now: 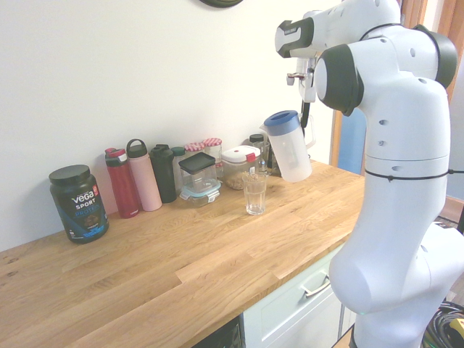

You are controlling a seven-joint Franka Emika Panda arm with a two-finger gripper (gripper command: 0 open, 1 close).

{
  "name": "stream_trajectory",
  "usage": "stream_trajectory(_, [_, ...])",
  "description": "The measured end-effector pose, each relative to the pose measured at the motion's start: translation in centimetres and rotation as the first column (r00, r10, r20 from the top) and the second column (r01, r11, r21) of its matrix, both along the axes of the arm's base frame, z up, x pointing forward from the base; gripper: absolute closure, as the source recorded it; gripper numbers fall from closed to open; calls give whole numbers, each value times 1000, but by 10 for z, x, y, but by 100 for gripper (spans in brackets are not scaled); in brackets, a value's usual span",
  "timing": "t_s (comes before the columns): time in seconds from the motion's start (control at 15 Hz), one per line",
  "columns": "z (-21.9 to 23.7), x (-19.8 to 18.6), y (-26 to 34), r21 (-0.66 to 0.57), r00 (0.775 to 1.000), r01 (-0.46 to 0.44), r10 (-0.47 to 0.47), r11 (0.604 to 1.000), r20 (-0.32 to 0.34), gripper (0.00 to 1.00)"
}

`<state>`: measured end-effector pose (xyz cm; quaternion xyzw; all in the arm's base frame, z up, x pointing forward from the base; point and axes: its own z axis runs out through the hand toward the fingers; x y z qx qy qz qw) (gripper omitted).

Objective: Pour me some water

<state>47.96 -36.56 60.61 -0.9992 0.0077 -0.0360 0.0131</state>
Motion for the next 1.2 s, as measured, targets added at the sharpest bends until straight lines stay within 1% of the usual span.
stream_trajectory(0.33, [-5,1,0,25,996,-88,88,996,-13,100])
stream_trajectory(0.53, [-6,-7,2,60,984,-176,178,983,-31,100])
stream_trajectory(0.67, [0,-10,4,52,977,-208,210,977,-29,100])
stream_trajectory(0.87, [3,-14,16,-4,967,-250,249,968,-61,100])
stream_trajectory(1.0, [-6,-9,31,-80,955,-286,278,955,-100,100])
stream_trajectory(1.2, [-22,-3,59,-178,943,-319,293,931,-156,100])
